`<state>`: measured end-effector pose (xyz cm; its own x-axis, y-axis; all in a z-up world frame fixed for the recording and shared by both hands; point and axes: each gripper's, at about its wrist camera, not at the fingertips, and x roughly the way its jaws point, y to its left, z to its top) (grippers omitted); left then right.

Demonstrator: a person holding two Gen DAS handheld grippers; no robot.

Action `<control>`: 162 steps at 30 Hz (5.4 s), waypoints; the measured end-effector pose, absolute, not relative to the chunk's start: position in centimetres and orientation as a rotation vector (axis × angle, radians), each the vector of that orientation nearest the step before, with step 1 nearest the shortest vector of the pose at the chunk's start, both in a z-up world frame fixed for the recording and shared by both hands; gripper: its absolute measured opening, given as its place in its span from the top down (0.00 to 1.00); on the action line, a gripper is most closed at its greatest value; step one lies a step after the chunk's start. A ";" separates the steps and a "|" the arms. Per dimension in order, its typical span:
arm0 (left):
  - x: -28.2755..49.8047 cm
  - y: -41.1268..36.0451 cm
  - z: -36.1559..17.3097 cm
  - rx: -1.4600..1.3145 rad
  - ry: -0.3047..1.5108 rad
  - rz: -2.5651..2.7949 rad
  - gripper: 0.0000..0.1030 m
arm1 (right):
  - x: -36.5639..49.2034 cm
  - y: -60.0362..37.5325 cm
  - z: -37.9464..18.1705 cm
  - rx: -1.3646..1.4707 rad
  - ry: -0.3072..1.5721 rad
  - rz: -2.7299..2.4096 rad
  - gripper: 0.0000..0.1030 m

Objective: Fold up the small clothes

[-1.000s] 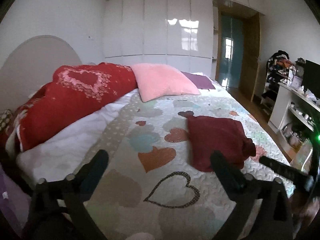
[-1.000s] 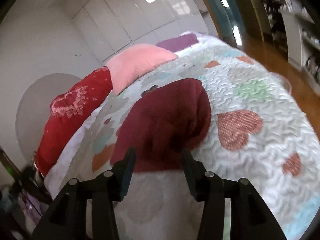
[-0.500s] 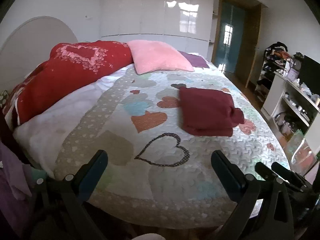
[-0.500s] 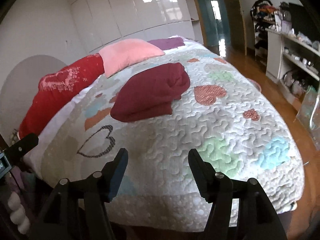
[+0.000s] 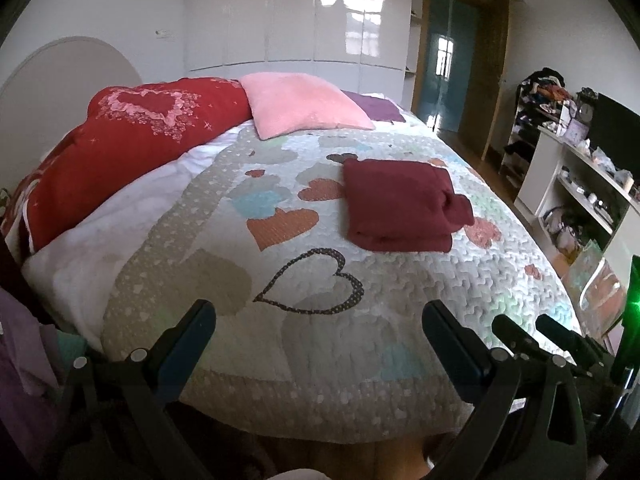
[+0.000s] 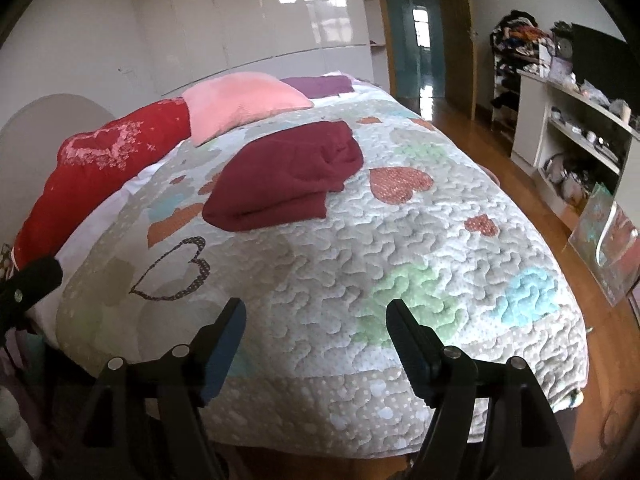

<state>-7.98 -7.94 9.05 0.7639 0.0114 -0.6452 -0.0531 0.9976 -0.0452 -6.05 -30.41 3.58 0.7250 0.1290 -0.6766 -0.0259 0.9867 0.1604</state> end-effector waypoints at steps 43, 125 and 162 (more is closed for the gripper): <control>-6.7 -8.1 5.9 -0.131 0.852 -0.048 0.00 | -6.1 -29.0 1.9 0.107 0.796 0.104 0.20; -6.5 -8.6 5.1 -0.143 0.858 -0.108 0.00 | -6.1 -29.2 0.9 0.083 0.807 0.100 0.18; -2.7 -10.8 0.7 -0.059 1.014 -0.090 0.00 | -2.9 -32.9 -1.9 0.091 0.822 0.026 0.15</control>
<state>-2.65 -10.77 0.70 0.5252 -0.1023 -0.8448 0.0474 0.9947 -0.0910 -2.92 -32.94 -1.87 0.6808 0.0585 -0.7301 0.0125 0.9957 0.0914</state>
